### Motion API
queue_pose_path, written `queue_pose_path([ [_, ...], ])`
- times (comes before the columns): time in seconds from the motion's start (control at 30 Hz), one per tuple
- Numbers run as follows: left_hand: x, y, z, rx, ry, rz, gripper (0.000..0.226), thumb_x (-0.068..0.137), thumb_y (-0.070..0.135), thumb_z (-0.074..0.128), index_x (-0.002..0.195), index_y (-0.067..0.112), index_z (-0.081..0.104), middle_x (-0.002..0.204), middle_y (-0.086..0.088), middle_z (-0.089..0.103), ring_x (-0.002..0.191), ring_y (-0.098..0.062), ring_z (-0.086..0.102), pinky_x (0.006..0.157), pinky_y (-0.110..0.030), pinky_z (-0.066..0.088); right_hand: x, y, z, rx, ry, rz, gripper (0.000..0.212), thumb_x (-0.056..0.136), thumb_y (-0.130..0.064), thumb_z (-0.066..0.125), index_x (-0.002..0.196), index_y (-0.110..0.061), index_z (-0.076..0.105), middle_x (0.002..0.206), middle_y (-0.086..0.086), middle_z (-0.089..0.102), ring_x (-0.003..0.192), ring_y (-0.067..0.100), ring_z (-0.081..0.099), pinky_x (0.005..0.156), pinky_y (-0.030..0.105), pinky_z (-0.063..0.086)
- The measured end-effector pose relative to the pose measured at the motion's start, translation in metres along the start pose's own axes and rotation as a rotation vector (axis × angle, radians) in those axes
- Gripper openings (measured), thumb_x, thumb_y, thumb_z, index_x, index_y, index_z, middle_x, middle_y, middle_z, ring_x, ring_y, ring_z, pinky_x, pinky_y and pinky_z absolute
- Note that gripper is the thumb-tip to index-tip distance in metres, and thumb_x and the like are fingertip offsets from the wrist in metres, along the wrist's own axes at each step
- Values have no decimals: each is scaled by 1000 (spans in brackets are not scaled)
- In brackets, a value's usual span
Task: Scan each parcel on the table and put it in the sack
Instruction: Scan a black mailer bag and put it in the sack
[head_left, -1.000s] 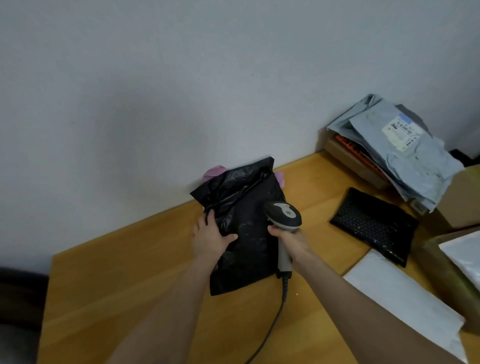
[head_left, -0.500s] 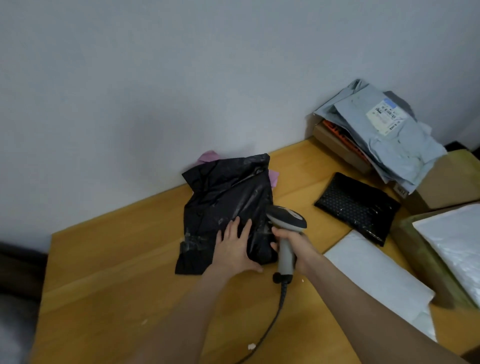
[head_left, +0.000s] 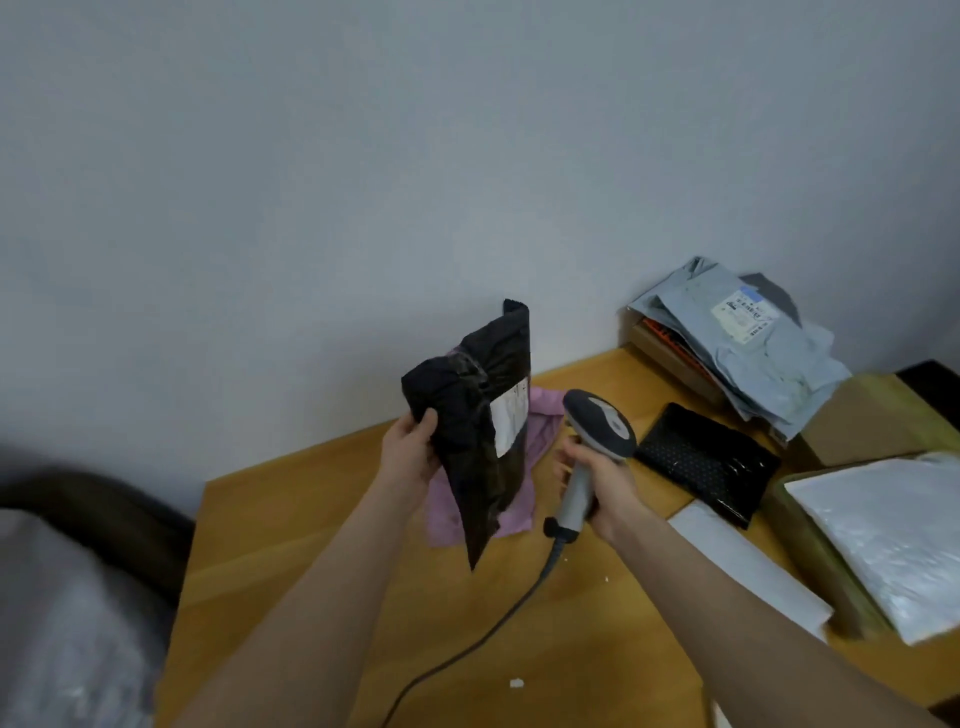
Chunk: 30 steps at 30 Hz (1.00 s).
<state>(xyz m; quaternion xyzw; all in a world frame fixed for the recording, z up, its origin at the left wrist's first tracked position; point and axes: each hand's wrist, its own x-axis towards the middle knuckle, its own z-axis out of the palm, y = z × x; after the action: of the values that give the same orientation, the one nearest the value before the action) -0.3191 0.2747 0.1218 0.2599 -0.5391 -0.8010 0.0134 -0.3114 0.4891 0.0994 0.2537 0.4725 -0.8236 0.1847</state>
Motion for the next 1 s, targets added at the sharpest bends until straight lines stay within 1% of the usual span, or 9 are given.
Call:
queue_pose_path([
  [0.13, -7, 4, -20, -97, 44, -72, 31, 99, 22, 49, 129, 11, 50, 116, -6, 60, 102, -25, 59, 89, -41, 47, -10, 3, 20, -71, -22, -18, 8, 87, -13, 69, 94, -9, 68, 92, 7, 72, 74, 17, 64, 64, 30, 49],
  [0.33, 2, -48, -58, 77, 371, -206, 38, 100, 9, 47, 138, 10, 46, 129, -13, 56, 104, -29, 57, 83, -39, 49, 0, 25, 16, -152, 47, 24, 9, 85, -12, 72, 92, -8, 68, 88, 8, 72, 69, 15, 63, 60, 28, 50],
  [0.4, 4, -65, -73, 249, 426, -330, 42, 98, 0, 47, 139, 7, 42, 134, -17, 51, 115, -34, 54, 88, -41, 49, 6, 34, 10, -175, 98, 49, 7, 86, -11, 71, 90, -7, 68, 83, 8, 71, 63, 13, 61, 56, 25, 48],
  [0.5, 10, -77, -97, 943, 320, -473, 42, 96, 4, 50, 137, -2, 39, 139, -19, 45, 125, -35, 47, 103, -38, 43, 15, 47, 2, -224, 167, 104, 7, 86, -10, 71, 89, -6, 67, 80, 8, 69, 62, 14, 59, 58, 27, 48],
  [0.57, 21, -76, -106, 1272, 296, -317, 55, 90, 12, 58, 139, -2, 37, 139, -21, 42, 123, -36, 47, 101, -40, 43, 22, 54, -1, -247, 193, 134, 10, 85, -12, 72, 90, -5, 66, 80, 8, 67, 65, 16, 58, 61, 29, 48],
  [0.67, 47, -73, -92, 1346, 98, -54, 74, 84, 22, 67, 146, 6, 30, 141, -20, 38, 126, -35, 44, 100, -38, 39, 35, 66, -1, -267, 192, 190, 18, 84, -14, 74, 96, -7, 63, 90, 7, 65, 77, 20, 59, 63, 32, 49],
  [0.87, 109, -96, -64, 1367, -103, -11, 106, 78, 45, 73, 153, 12, 7, 154, -16, 22, 140, -33, 27, 110, -48, 32, 58, 94, 7, -262, 160, 280, 28, 80, -16, 79, 102, -11, 63, 97, 6, 69, 87, 24, 65, 65, 36, 51],
  [0.93, 119, -104, -64, 1399, -98, -44, 99, 81, 49, 68, 152, 12, 9, 150, -16, 30, 135, -35, 36, 106, -45, 38, 65, 96, 9, -260, 163, 279, 35, 79, -15, 79, 110, -8, 64, 103, 9, 71, 93, 27, 66, 72, 37, 53],
  [1.0, 124, -107, -67, 1440, -60, 15, 75, 86, 48, 62, 144, 12, 31, 132, -16, 53, 117, -35, 53, 91, -40, 47, 70, 94, 11, -272, 161, 274, 35, 80, -15, 78, 112, -8, 64, 99, 7, 72, 90, 24, 67, 69, 35, 52],
])
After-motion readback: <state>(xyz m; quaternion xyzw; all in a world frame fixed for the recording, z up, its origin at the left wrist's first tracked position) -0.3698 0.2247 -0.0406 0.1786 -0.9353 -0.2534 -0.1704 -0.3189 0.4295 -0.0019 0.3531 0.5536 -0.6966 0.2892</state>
